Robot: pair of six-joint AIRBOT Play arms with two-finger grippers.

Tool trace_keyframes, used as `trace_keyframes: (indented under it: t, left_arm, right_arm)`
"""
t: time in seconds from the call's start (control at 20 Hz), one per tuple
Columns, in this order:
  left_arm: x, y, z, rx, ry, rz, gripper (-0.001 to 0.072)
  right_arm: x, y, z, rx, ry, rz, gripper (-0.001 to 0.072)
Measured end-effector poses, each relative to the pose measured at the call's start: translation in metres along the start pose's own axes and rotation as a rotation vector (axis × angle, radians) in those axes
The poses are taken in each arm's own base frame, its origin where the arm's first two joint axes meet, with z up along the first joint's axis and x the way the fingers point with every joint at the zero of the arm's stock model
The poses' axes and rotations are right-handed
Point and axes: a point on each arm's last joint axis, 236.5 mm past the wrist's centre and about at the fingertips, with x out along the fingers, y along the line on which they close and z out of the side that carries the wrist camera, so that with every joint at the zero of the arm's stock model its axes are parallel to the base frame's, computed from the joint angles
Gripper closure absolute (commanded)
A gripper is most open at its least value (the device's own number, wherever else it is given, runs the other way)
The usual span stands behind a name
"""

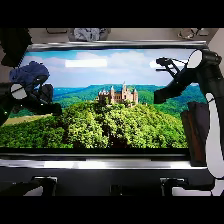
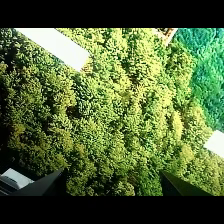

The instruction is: Fold the shirts.

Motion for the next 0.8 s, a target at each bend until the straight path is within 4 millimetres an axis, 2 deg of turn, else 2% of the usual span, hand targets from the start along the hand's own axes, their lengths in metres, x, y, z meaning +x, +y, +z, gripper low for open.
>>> trace_keyframes:
  t: [0.7,0.8]
  left_arm:
    - [0.0000,-0.0001,0.0000,0.000,0.000,0.000,0.0004]
    - [0.0001,-0.0002,0.0001,0.000,-0.001,0.000,0.0004]
  right_arm:
    - [-0.0002,-0.0002,0.0002,0.000,-0.001,-0.001,0.0023]
    - [-0.0001,-0.0031,0.0061,0.000,-0.026,-0.013,0.0023]
